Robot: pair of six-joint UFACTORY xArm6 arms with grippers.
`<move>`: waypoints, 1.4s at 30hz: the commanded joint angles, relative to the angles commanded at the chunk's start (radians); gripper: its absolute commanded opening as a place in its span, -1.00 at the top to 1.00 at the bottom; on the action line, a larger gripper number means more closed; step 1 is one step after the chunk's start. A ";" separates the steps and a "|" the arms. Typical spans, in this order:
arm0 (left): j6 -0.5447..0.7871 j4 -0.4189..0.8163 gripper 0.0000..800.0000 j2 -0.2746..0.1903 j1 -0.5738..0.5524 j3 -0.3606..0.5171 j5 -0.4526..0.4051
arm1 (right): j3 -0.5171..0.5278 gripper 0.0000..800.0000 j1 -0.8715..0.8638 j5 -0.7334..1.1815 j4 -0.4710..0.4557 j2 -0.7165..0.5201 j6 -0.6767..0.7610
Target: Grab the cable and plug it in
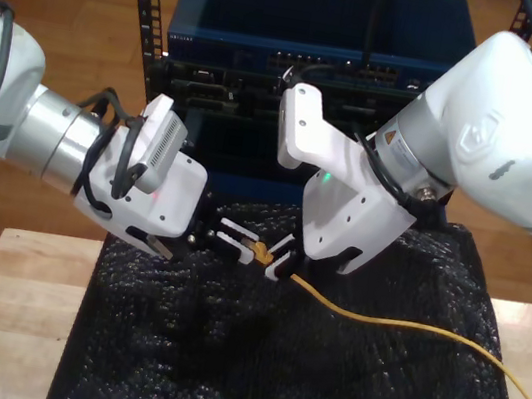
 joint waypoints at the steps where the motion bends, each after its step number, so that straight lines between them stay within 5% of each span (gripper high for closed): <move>1: 0.000 0.000 0.97 0.000 0.000 0.002 -0.002 | 0.000 -0.32 0.000 0.000 0.000 -0.002 -0.009; 6: -0.002 -0.002 0.96 -0.008 0.003 0.003 0.000 | -0.014 -1.00 -0.011 -0.003 0.000 -0.026 -0.023; 19: -0.028 -0.018 0.95 -0.008 0.006 0.009 0.080 | -0.055 -1.00 -0.064 -0.003 0.058 -0.035 -0.049; 32: -0.157 -0.041 1.00 -0.002 0.018 -0.006 0.187 | -0.051 -0.99 -0.064 0.002 0.055 -0.170 -0.069; 42: -0.196 -0.141 1.00 0.043 0.071 -0.008 0.265 | -0.029 -0.99 -0.064 -0.006 0.055 -0.244 -0.135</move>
